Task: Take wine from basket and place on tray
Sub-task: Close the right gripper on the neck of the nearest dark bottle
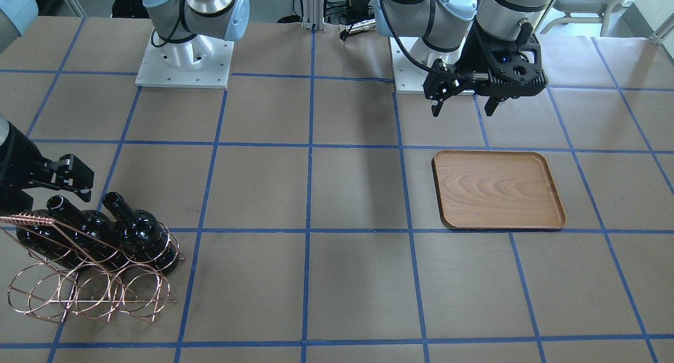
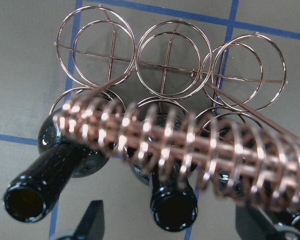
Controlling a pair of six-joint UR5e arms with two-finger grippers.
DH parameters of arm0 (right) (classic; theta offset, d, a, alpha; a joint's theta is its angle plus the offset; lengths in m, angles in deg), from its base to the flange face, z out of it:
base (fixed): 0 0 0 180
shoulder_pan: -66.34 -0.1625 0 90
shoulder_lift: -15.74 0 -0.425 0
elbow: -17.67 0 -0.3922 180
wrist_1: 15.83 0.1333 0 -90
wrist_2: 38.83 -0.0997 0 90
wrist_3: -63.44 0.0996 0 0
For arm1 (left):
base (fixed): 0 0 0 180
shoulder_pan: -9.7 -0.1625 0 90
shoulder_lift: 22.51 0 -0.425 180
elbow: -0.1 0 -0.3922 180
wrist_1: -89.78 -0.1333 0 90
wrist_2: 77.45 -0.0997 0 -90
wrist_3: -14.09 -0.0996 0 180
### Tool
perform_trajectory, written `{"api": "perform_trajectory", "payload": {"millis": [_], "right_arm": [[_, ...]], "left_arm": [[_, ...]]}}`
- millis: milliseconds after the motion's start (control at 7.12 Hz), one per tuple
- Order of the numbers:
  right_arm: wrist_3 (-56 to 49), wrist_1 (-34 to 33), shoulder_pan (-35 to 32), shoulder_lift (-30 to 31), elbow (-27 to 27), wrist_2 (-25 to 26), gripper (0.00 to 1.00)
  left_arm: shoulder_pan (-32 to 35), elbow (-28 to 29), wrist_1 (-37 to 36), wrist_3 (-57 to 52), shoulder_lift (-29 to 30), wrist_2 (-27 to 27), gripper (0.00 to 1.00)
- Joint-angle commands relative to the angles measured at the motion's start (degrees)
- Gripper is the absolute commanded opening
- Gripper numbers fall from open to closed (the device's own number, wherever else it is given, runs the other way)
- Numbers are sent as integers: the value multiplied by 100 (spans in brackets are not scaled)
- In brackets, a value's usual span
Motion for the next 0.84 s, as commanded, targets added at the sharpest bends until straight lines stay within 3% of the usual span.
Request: {"api": "perform_trajectory", "payload": {"millis": [0,421,702], "right_arm": [[244,-28,0,-140,0,7,89],[246,16,0,-140,0,34,82],[254,16,0,-140,0,25,69]], "left_arm": [[0,7,0,5,0,0,100],[0,-2,0,-4,0,-9,100],[0,-2,9,-4,0,-150,100]]}}
